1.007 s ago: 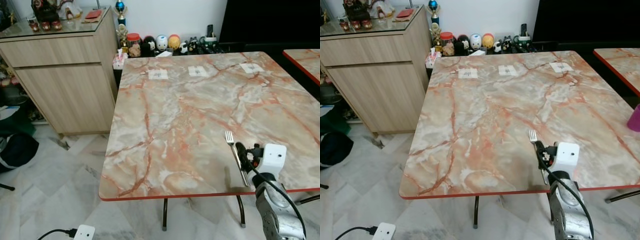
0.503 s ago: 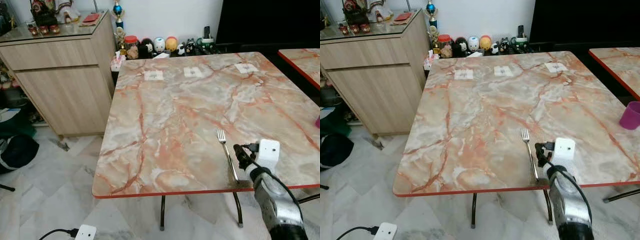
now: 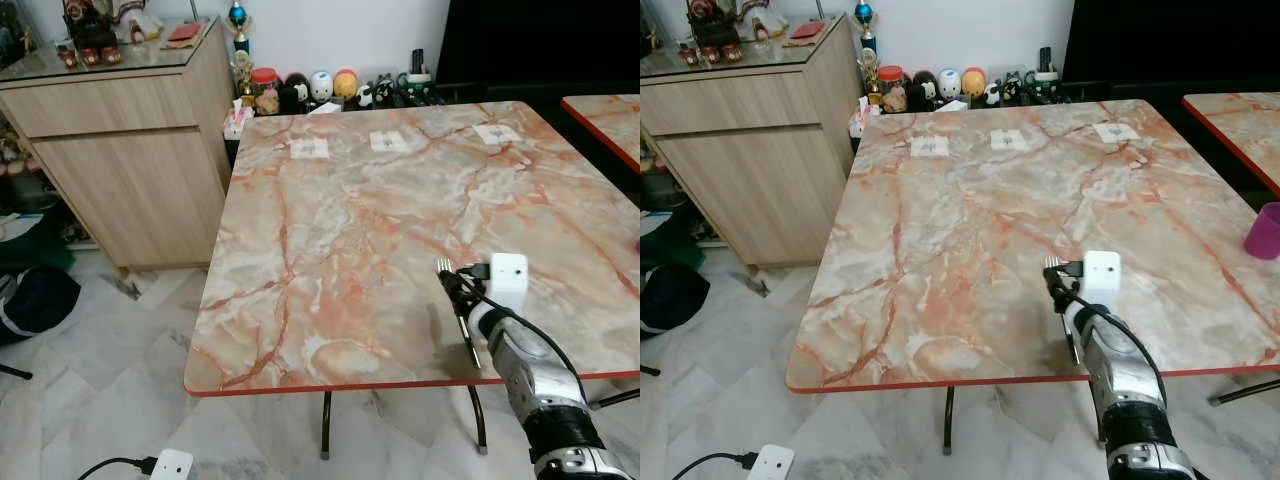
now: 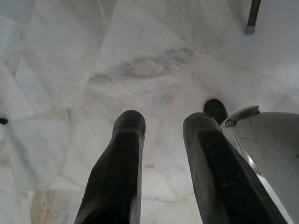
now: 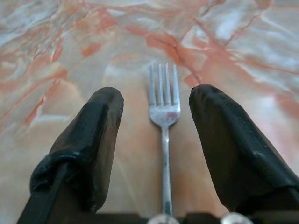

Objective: Setting the table

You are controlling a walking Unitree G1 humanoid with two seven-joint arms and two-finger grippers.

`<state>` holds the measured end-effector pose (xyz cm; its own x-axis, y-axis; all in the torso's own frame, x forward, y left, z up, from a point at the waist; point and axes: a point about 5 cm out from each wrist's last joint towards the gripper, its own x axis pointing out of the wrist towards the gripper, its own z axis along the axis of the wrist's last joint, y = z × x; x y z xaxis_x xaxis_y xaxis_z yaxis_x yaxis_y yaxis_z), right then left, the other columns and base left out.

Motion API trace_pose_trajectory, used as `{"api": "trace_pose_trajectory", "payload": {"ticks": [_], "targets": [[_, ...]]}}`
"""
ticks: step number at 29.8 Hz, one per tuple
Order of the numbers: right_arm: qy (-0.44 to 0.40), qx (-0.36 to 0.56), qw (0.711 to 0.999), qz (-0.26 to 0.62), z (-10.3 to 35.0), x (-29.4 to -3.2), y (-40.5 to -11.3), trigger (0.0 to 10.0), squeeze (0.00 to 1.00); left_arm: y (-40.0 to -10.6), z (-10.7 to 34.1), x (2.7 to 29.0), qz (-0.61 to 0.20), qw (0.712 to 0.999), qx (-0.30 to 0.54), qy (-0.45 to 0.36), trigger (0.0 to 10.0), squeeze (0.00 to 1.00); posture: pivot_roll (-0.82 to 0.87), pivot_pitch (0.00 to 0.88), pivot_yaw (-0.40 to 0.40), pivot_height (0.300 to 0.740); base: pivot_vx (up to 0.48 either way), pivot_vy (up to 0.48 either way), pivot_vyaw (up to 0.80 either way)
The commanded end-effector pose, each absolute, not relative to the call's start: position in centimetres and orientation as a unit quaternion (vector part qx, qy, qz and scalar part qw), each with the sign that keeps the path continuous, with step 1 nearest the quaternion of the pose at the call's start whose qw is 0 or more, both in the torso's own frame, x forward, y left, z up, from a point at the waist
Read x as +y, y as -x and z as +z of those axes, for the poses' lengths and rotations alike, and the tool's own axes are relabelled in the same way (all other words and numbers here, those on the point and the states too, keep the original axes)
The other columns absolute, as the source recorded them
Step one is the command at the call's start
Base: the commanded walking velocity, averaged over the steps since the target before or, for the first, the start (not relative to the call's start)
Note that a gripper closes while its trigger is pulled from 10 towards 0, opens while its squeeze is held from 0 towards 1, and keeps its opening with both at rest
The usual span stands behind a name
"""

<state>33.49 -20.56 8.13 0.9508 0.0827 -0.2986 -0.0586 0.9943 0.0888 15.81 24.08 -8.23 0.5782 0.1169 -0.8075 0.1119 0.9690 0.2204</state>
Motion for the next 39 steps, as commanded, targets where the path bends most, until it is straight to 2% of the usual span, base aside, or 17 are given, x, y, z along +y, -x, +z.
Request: {"api": "trace_pose_trajectory", "payload": {"ticks": [1,10,26,31,39], "targets": [[-0.033,0.154,0.987,0.041,8.1,-20.5,-33.7,10.0,0.0,-15.6,-8.3,24.1,0.0,0.877,0.463,-0.129,10.0,0.0,0.0,0.0,0.031,0.74,0.0,0.0,0.0],[-0.018,0.176,0.984,0.02,7.1,-21.6,-33.6,10.0,0.0,-15.6,-8.3,24.0,-0.001,0.877,0.463,-0.13,10.0,0.0,0.0,0.0,0.032,0.74,0.0,0.0,0.0],[-0.031,0.165,0.985,0.038,7.6,-21.0,-34.4,10.0,0.0,-15.6,-8.3,24.3,0.004,0.877,0.462,-0.131,10.0,0.0,0.02,0.0,0.032,0.74,0.0,0.0,0.0],[-0.021,0.206,0.978,0.04,6.1,-20.9,-33.9,10.0,0.0,-15.6,-8.3,24.2,0.002,0.877,0.463,-0.129,10.0,0.0,0.02,0.0,0.032,0.74,0.0,0.0,0.0],[-0.025,0.222,0.974,0.04,5.5,-20.9,-33.6,10.0,0.0,-15.5,-8.4,24.1,0.0,0.876,0.464,-0.13,10.0,0.0,0.02,0.0,0.029,0.74,0.0,0.0,0.0]]}}
